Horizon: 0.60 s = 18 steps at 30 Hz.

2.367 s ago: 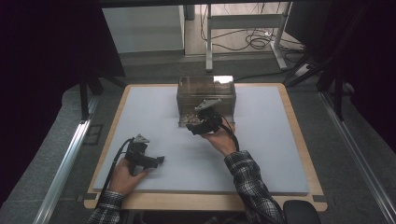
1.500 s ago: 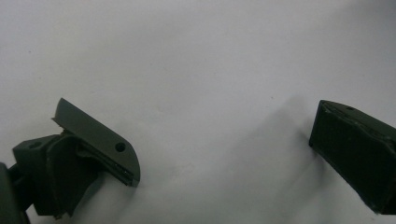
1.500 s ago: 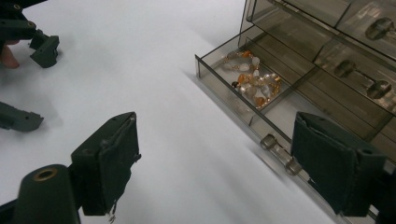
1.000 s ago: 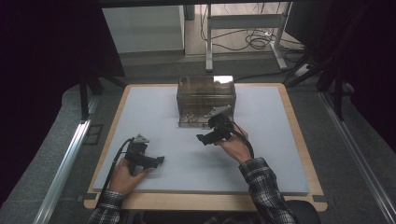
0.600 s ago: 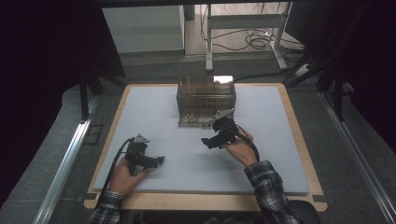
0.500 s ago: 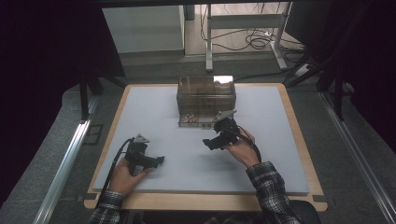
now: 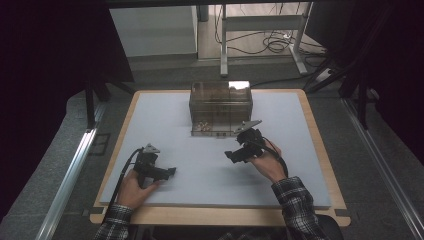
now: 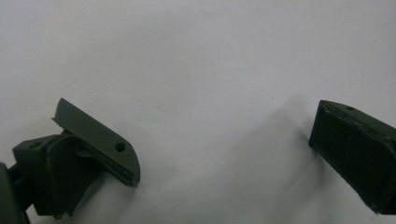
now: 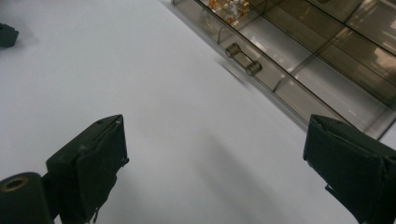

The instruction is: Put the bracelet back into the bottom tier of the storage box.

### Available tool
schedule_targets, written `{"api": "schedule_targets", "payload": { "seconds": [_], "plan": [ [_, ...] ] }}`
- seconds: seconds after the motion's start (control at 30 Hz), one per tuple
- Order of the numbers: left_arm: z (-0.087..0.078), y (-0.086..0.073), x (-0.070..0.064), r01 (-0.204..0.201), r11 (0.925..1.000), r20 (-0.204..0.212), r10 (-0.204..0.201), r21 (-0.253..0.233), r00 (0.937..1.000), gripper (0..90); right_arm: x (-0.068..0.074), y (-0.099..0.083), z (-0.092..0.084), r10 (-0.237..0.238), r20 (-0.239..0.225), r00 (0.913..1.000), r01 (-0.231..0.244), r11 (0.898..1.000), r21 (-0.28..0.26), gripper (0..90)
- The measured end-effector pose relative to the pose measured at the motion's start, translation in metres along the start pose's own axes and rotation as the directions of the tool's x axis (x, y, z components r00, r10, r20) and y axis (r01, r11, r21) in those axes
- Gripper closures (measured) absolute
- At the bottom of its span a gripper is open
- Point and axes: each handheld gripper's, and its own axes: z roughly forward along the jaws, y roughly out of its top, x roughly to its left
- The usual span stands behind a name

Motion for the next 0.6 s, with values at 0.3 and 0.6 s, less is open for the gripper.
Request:
{"api": "schedule_targets", "payload": {
  "seconds": [0.3,0.6],
  "plan": [
    [0.000,0.000,0.000,0.000,1.0000,0.000,0.000,0.000,1.0000,0.0,-0.006,-0.007,-0.014,0.006,0.012,0.9999,-0.006,1.000,0.003,5.3],
    [0.000,0.000,0.000,0.000,1.0000,0.000,0.000,0.000,1.0000,0.0,-0.011,-0.020,-0.027,0.013,0.030,0.9995,-0.014,1.000,0.013,4.8]
  ]
}}
